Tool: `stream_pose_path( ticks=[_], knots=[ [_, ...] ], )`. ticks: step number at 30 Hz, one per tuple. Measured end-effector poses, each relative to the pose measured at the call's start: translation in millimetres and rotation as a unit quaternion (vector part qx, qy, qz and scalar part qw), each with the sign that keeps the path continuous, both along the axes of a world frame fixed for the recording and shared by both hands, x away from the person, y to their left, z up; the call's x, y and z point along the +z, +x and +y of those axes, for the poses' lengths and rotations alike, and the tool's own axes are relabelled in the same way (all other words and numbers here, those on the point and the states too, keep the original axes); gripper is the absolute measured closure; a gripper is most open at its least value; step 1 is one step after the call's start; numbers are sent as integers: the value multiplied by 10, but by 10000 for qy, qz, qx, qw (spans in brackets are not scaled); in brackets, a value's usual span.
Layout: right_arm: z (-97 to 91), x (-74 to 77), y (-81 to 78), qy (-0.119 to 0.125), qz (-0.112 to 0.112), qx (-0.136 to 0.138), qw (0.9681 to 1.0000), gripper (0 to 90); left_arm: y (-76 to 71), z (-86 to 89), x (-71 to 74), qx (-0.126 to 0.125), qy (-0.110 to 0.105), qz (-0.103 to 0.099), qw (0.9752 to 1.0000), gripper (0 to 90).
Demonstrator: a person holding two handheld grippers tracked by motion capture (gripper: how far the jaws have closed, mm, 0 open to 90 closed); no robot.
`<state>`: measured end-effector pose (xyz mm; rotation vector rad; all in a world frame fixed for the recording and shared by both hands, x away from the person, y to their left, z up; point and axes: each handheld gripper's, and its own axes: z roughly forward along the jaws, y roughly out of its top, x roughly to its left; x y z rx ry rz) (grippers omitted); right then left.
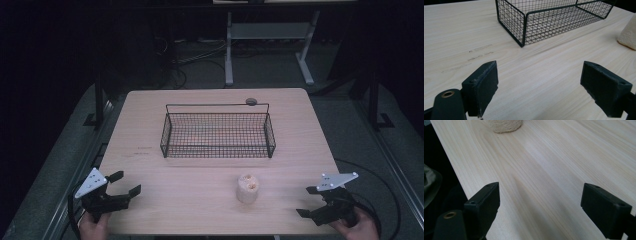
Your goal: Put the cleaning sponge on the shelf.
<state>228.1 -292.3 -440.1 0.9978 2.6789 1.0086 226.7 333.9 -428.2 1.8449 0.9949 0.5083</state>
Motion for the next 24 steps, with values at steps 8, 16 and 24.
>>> stream_pose_path(
  ticks=[8, 16, 24],
  knots=[
    [79, 35, 18, -80, 42, 140, 9999, 152, -7, -3, -1, -10, -6, -2, 10000, 138],
    [166, 137, 42, -162, -30, 297, 9994, 152, -10, 15, 0, -15, -30, -14, 10000, 138],
    [245, 226, 99, -177, -21, 447, 9988, 152, -11, 20, 4, -6, -19, -22, 10000, 138]
  ],
)
